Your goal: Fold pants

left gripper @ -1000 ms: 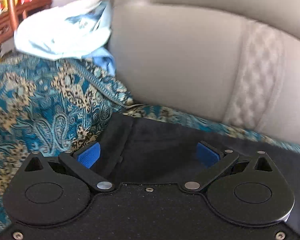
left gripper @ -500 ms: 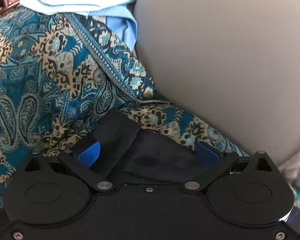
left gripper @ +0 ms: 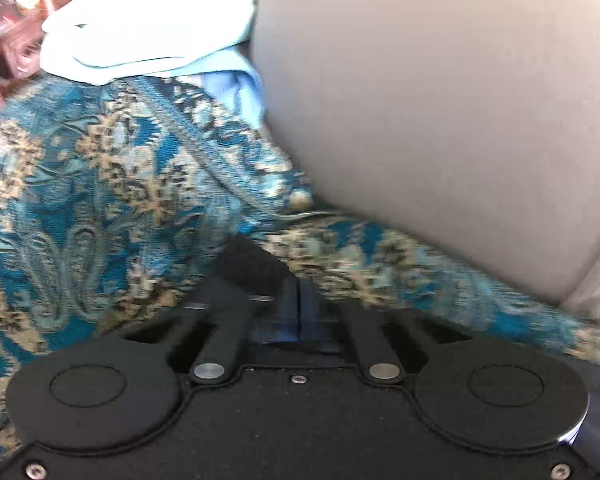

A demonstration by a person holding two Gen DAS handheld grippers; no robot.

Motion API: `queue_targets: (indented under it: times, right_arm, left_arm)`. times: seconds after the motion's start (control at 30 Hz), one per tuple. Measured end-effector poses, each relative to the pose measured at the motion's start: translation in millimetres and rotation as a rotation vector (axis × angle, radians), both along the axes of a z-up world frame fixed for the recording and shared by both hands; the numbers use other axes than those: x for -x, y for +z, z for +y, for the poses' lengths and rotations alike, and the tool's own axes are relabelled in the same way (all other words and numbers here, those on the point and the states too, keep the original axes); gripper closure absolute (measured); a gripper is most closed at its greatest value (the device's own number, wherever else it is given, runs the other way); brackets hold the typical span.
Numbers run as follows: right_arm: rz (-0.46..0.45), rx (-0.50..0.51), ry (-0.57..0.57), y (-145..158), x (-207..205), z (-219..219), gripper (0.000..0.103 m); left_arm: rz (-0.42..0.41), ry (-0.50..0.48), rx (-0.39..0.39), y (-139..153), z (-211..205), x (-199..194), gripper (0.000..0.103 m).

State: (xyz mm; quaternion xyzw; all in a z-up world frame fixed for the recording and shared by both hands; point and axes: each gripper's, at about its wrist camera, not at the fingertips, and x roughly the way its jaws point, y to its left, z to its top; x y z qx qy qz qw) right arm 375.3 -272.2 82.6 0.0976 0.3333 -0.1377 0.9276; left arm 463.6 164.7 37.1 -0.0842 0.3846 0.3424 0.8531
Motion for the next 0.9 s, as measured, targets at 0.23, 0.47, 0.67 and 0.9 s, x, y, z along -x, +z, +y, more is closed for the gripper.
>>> queue_targets:
  times: [0.23, 0.47, 0.67, 0.9]
  right_arm:
    - [-0.022, -0.055, 0.045, 12.9, 10.4, 16.7, 0.000]
    - [-0.037, -0.104, 0.096, 20.6, 27.6, 40.7, 0.000]
    - [-0.039, -0.267, 0.150, 16.7, 43.8, 54.0, 0.000]
    - [-0.017, -0.422, 0.176, -8.3, 63.9, 81.0, 0.000]
  left_arm:
    - [-0.106, -0.114, -0.023, 42.5, -3.1, 47.3, 0.101]
    - [-0.169, -0.177, 0.016, 71.3, 7.6, 100.9, 0.101]
    - [-0.207, -0.246, 0.064, 82.8, 17.2, 174.9, 0.101]
    - [-0.229, -0.263, 0.145, 89.1, 34.7, 241.2, 0.101]
